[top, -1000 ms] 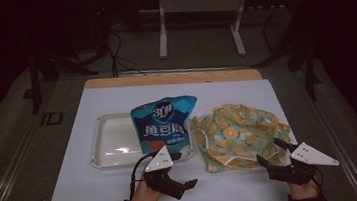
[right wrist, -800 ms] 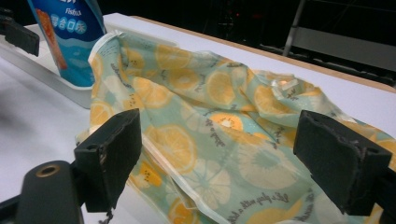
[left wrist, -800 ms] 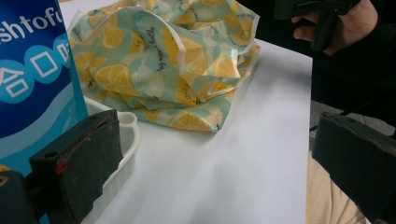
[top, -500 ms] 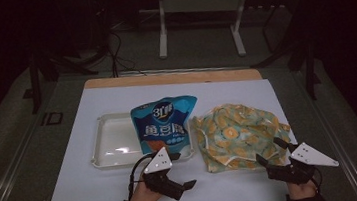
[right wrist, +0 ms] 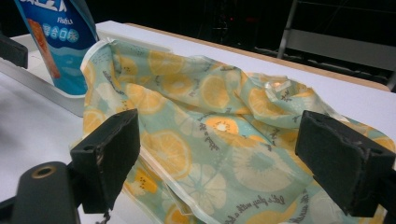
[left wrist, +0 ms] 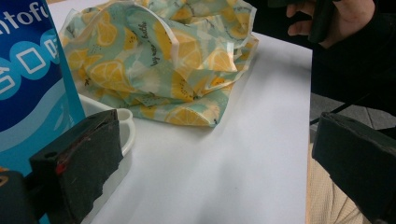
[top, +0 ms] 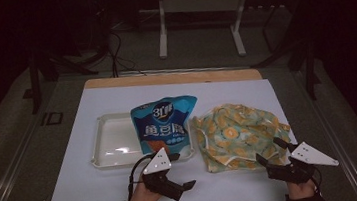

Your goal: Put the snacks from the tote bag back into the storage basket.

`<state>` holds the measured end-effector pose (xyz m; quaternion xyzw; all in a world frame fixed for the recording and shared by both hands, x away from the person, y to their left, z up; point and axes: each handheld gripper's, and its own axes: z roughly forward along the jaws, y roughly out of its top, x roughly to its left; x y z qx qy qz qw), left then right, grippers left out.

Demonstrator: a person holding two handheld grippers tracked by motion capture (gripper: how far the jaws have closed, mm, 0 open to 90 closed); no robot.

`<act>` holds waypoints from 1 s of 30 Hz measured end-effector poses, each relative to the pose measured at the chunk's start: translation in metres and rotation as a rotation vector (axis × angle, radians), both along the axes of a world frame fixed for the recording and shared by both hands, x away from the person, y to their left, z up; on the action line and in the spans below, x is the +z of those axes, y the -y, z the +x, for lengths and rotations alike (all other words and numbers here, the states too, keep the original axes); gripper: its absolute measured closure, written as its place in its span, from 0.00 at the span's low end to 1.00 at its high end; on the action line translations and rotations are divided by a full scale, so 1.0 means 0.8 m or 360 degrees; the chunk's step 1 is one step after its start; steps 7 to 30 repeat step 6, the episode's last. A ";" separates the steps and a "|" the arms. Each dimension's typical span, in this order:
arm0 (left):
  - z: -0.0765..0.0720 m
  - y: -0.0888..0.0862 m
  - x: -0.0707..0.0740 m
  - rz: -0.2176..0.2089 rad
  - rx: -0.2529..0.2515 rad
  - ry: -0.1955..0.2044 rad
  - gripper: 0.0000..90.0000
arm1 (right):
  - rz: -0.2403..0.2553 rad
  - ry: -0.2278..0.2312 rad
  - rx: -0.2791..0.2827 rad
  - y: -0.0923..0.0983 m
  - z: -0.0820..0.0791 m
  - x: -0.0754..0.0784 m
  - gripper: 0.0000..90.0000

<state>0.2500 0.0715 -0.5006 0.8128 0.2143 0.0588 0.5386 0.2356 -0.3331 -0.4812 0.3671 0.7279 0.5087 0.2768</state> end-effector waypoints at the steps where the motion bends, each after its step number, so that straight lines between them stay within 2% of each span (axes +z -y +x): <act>1: 0.000 0.000 0.000 -0.0001 0.0004 -0.0001 0.02 | 0.0000 -0.0004 0.0005 0.000 0.000 0.000 0.15; 30: -0.001 0.001 0.000 0.0000 0.0001 -0.0007 0.02 | -0.0002 -0.0003 0.0002 -0.001 0.000 0.000 0.15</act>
